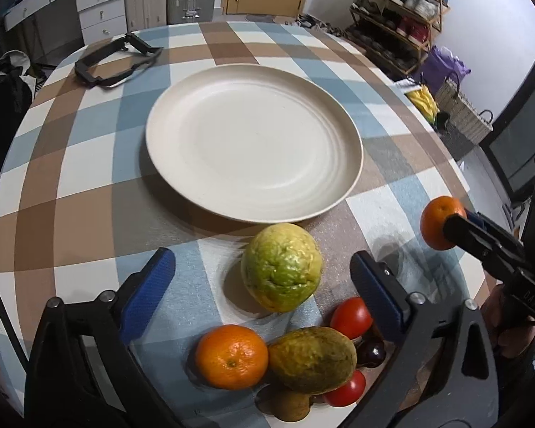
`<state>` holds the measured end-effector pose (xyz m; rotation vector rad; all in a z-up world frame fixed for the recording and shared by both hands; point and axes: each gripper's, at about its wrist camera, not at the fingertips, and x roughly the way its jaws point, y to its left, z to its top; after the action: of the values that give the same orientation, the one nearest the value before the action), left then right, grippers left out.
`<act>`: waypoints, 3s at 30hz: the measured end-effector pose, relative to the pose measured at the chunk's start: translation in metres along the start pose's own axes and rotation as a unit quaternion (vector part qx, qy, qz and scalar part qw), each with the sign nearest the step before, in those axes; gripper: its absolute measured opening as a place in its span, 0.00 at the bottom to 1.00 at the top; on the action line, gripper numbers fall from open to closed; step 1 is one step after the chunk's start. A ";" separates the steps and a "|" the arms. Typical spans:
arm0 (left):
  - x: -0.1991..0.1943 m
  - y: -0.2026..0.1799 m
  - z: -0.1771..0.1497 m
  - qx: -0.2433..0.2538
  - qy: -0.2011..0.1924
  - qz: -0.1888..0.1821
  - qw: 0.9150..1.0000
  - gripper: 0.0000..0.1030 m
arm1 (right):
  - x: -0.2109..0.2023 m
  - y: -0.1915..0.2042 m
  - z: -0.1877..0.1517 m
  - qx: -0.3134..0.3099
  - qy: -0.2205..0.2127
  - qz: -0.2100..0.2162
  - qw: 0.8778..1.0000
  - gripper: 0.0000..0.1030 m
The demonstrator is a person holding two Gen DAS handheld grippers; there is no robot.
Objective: Organize fruits
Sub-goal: 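Grasp the green guava with the left tool while the right tool grasps an orange, then carry the guava and orange onto the cream plate and open both tools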
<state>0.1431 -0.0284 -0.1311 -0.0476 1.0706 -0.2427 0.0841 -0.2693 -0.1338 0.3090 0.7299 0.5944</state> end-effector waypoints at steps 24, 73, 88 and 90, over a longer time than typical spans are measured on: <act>-0.003 -0.002 -0.009 0.014 -0.005 -0.040 0.999 0.44 | 0.003 -0.007 -0.005 0.006 0.002 -0.002 1.000 0.40; 0.091 0.052 0.169 0.057 0.007 -0.041 0.997 0.44 | 0.197 -0.041 0.155 0.077 0.111 0.064 0.989 0.40; 0.067 0.052 0.170 0.044 -0.005 -0.012 0.999 0.54 | 0.181 -0.035 0.157 0.080 0.093 0.069 0.990 0.65; 0.055 0.049 0.167 0.046 -0.015 0.006 0.999 0.61 | 0.170 -0.031 0.159 0.074 0.078 0.061 0.992 0.70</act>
<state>0.3228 -0.0059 -0.1058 0.0381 1.0286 -0.2804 0.3085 -0.2009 -0.1252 0.4515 0.9120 0.6864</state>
